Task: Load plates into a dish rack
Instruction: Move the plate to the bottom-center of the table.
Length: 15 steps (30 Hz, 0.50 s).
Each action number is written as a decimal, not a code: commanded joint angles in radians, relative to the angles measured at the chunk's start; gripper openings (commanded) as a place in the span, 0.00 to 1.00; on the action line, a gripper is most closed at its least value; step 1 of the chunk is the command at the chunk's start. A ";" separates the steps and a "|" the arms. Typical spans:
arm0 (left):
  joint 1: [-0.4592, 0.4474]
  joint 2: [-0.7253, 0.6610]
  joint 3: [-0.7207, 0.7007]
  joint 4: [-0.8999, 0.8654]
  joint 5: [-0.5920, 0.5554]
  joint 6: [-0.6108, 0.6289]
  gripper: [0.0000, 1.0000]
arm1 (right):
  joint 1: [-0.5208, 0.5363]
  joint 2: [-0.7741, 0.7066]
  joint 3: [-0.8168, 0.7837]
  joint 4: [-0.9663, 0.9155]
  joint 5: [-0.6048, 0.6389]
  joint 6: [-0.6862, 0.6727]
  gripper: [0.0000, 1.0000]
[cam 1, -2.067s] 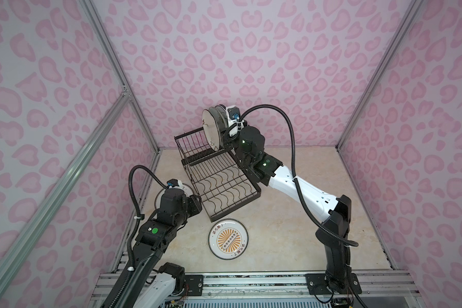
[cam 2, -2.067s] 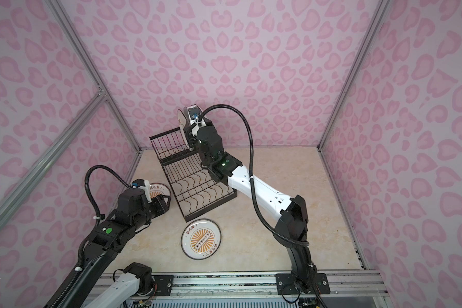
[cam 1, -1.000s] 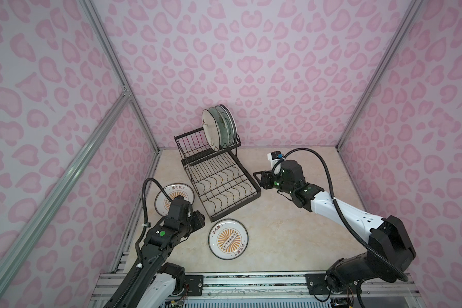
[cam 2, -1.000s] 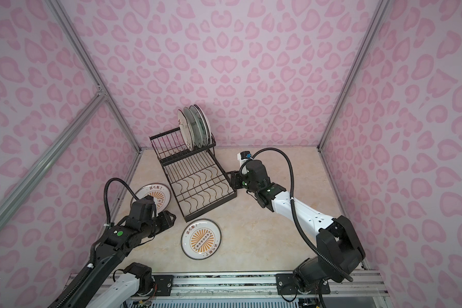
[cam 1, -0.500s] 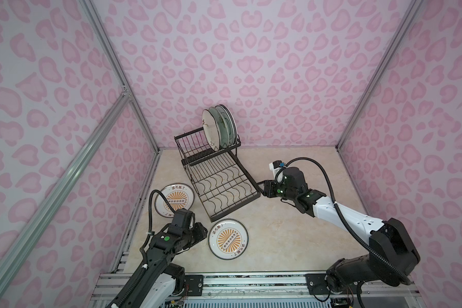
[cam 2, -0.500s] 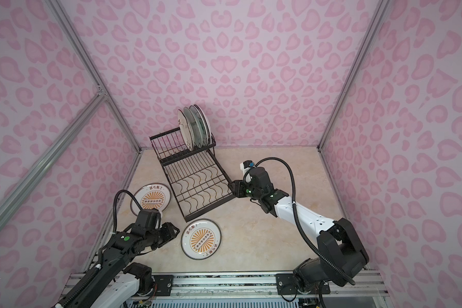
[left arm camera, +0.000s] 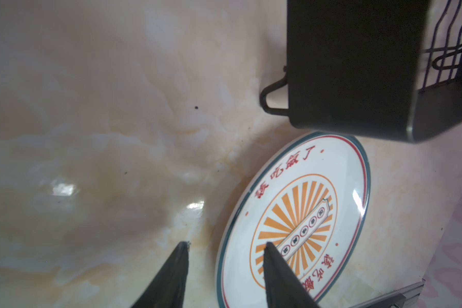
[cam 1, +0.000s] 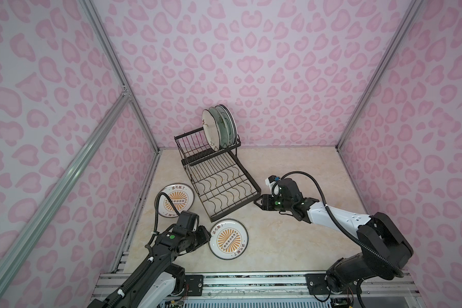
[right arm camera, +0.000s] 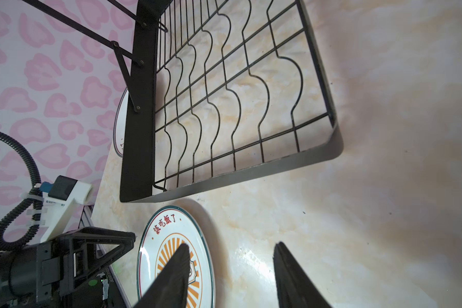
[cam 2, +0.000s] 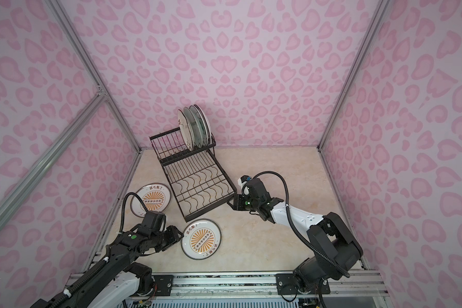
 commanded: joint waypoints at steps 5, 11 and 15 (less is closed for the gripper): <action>-0.046 0.055 0.014 0.047 0.006 0.004 0.48 | 0.001 0.056 0.012 0.035 -0.083 0.023 0.49; -0.091 0.138 0.063 0.041 -0.002 0.028 0.47 | -0.002 0.048 0.009 0.017 -0.061 0.005 0.50; -0.120 0.159 0.082 0.049 -0.013 0.017 0.47 | -0.008 0.029 -0.030 0.026 -0.055 0.010 0.50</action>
